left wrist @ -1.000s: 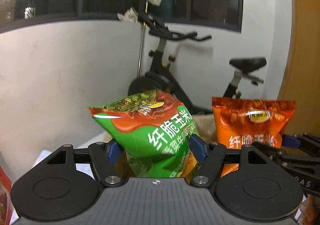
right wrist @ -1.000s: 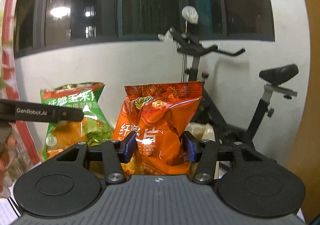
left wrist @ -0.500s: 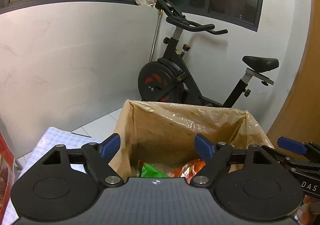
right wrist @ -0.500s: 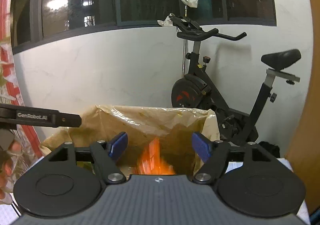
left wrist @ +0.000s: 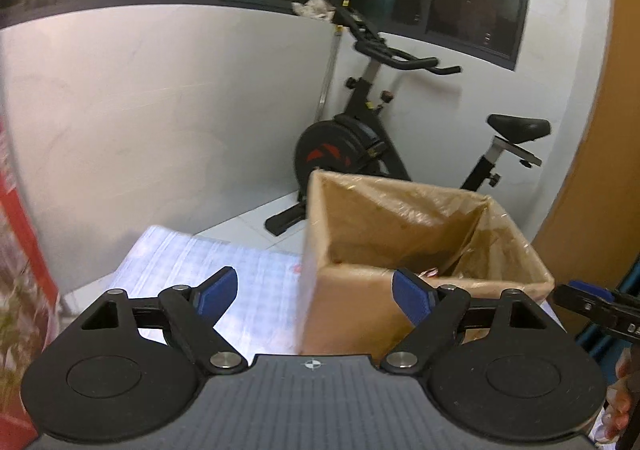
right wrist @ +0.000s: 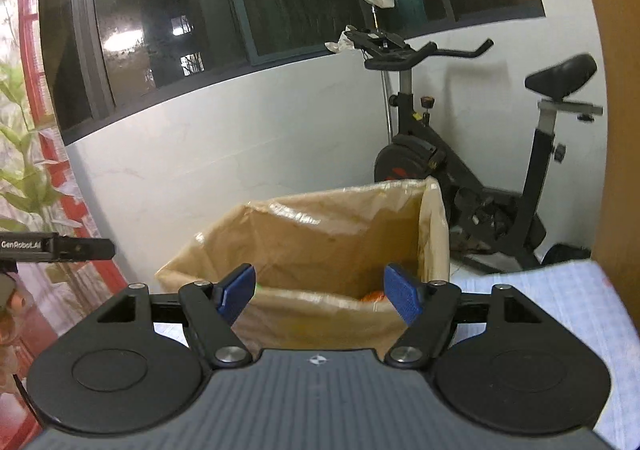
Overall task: Organize snacks
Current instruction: 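Move both tools back down to the snack pile beside the box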
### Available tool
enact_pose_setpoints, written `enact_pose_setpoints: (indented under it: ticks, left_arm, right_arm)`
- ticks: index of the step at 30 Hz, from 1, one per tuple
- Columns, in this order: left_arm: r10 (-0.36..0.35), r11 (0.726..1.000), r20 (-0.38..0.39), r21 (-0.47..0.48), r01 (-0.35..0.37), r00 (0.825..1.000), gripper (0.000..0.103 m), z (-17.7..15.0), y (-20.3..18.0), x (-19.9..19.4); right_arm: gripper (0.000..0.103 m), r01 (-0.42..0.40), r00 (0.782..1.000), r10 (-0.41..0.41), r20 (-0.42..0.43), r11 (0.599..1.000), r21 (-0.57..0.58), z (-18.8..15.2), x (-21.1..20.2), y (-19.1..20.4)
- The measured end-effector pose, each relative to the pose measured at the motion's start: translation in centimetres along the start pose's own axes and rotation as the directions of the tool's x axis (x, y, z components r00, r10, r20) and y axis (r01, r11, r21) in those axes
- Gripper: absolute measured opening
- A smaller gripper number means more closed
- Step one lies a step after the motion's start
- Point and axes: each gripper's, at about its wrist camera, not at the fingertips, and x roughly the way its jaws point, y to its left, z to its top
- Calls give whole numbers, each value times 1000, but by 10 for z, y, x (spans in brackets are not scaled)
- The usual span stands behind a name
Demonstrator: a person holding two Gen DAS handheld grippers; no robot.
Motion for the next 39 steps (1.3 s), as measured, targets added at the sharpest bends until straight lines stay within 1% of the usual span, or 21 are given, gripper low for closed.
enact_pose_setpoints:
  ticks: [3, 4, 8, 10, 12, 14, 16, 19, 21, 23, 25, 28, 30, 31, 32, 33, 35, 39]
  left_arm:
    - [52, 999, 22, -14, -52, 998, 87, -27, 14, -7]
    - [52, 999, 13, -16, -52, 999, 86, -36, 17, -7]
    - [3, 1000, -20, -13, -3, 1000, 87, -80, 25, -4]
    - [10, 1000, -34, -19, -11, 999, 90, -102, 22, -2]
    - [13, 1000, -56, -22, -15, 998, 90, -121, 17, 4]
    - [8, 999, -89, -51, -13, 996, 90, -135, 18, 9]
    - [-10, 997, -107, -81, 2, 994, 90, -141, 18, 17]
    - [-16, 997, -117, -83, 6, 993, 90, -144, 16, 24]
    - [-23, 996, -134, -92, 11, 991, 90, -148, 14, 29]
    - [-40, 995, -153, -100, 25, 987, 90, -155, 14, 30]
    - [-38, 995, -169, -100, 22, 985, 90, -160, 13, 32]
    - [-23, 993, -172, -114, 3, 985, 90, -165, 12, 34]
    - [-21, 993, -171, -120, 1, 985, 90, -167, 12, 35]
    - [-21, 993, -170, -119, 1, 985, 90, -168, 12, 36]
    - [-21, 993, -170, -114, 1, 985, 90, -168, 12, 36]
    - [-19, 994, -170, -108, 0, 985, 90, -168, 11, 36]
    - [-16, 995, -167, -104, -1, 986, 90, -168, 10, 37]
    - [-27, 993, -175, -118, 7, 984, 90, -169, 12, 38]
  right_arm:
    - [74, 3, 1000, -3, -8, 1000, 1, -17, -10, 3]
    - [74, 10, 1000, -10, -13, 1000, 0, -23, -11, 4]
    - [74, 41, 998, -40, -47, 999, 20, -52, -11, 4]
    - [74, 56, 996, -54, -65, 998, 30, -68, -10, 4]
    - [74, 63, 995, -60, -85, 998, 24, -85, -7, 5]
    - [74, 75, 991, -72, -113, 997, 27, -100, -2, 3]
    - [74, 95, 983, -89, -158, 995, 31, -113, 5, 1]
    - [74, 102, 974, -94, -204, 994, 28, -123, 13, -3]
    - [79, 114, 972, -105, -212, 993, 30, -127, 15, -7]
    - [87, 122, 970, -111, -216, 992, 36, -129, 16, -11]
    - [92, 133, 965, -121, -232, 990, 37, -134, 18, -15]
    - [96, 149, 956, -132, -262, 988, 47, -137, 27, -21]
    - [98, 159, 952, -135, -275, 985, 67, -139, 33, -24]
    - [101, 158, 949, -130, -289, 984, 76, -140, 37, -26]
    - [103, 165, 940, -132, -315, 983, 79, -140, 42, -26]
    - [103, 167, 937, -134, -323, 983, 76, -140, 46, -26]
    - [103, 167, 937, -140, -319, 984, 57, -141, 50, -24]
    - [103, 169, 923, -149, -354, 985, 26, -143, 65, -22]
